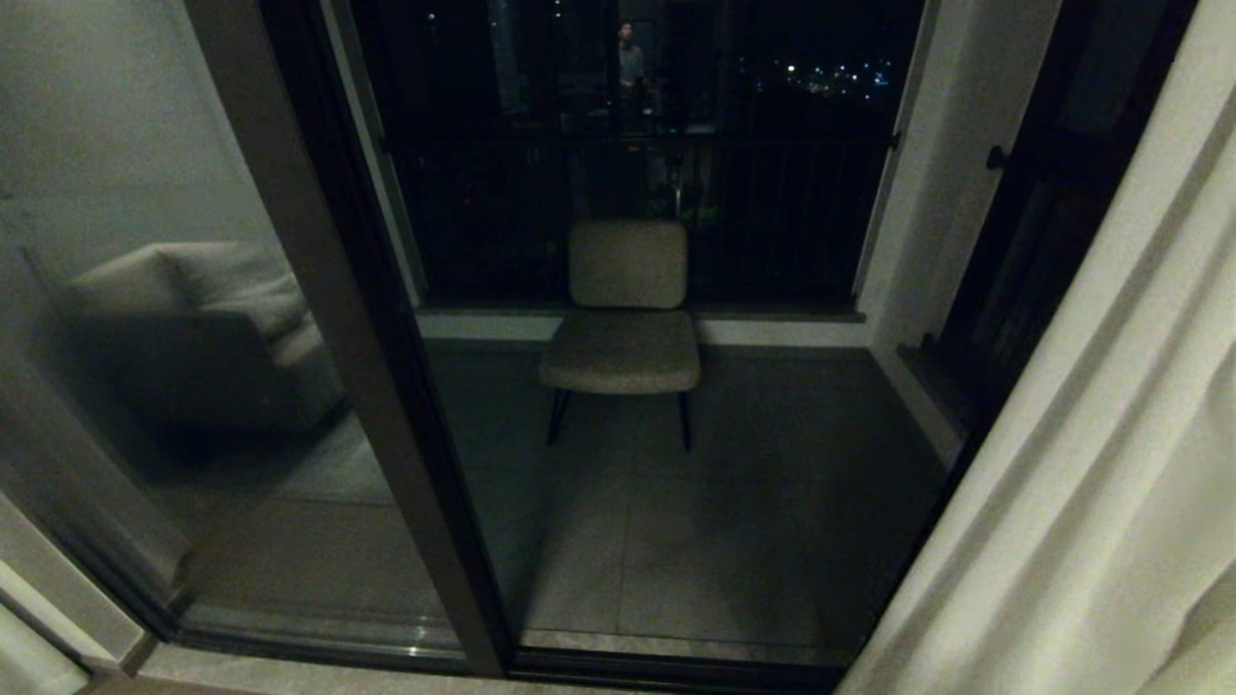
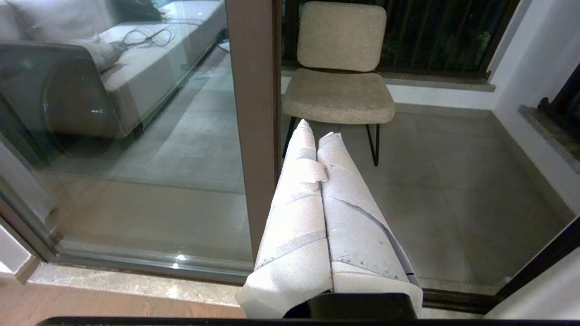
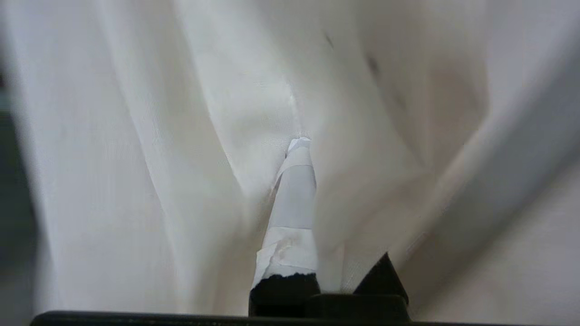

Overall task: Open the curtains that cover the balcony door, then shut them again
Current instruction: Pull the inner curtains open on both sides

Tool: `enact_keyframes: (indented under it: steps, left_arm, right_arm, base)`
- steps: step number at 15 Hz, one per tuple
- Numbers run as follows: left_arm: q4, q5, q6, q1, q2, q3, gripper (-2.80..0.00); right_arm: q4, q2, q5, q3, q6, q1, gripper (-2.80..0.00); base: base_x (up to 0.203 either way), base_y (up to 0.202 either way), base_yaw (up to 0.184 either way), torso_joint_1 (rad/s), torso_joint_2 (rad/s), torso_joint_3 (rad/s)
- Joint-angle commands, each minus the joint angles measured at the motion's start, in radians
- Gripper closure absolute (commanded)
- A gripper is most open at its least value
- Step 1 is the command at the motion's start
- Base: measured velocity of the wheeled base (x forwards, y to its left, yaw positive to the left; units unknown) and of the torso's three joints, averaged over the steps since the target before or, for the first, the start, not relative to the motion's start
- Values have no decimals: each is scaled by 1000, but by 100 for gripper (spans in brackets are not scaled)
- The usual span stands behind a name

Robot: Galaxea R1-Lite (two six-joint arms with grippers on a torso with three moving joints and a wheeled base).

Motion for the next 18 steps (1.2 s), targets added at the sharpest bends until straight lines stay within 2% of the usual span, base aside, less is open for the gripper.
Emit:
enact_keyframes:
  steps: [1, 4, 7, 8, 14, 18]
  left_arm:
    - [0, 0, -1, 0, 0, -1, 0]
    - [0, 0, -1, 0, 0, 1, 0]
    - [0, 0, -1, 0, 0, -1, 0]
    - [0, 0, -1, 0, 0, -1, 0]
    - [0, 0, -1, 0, 0, 1, 0]
    - [0, 0, -1, 0, 0, 1, 0]
  right_arm:
    - [-13, -54, 6, 72, -2, 80, 0]
    - [-16, -48, 3, 104, -4, 164, 0]
    - [-18, -27, 3, 98, -5, 187, 0]
    - [-18, -22, 3, 97, -5, 187, -280]
    - [-24, -42, 3, 131, -5, 187, -280]
    - [-14, -160, 6, 263, -4, 187, -280]
  base:
    - [0, 0, 0, 0, 0, 0]
    - [0, 0, 0, 0, 0, 0]
    - [0, 0, 0, 0, 0, 0]
    - [0, 0, 0, 0, 0, 0]
    - [0, 0, 0, 0, 0, 0]
    - [0, 0, 0, 0, 0, 0]
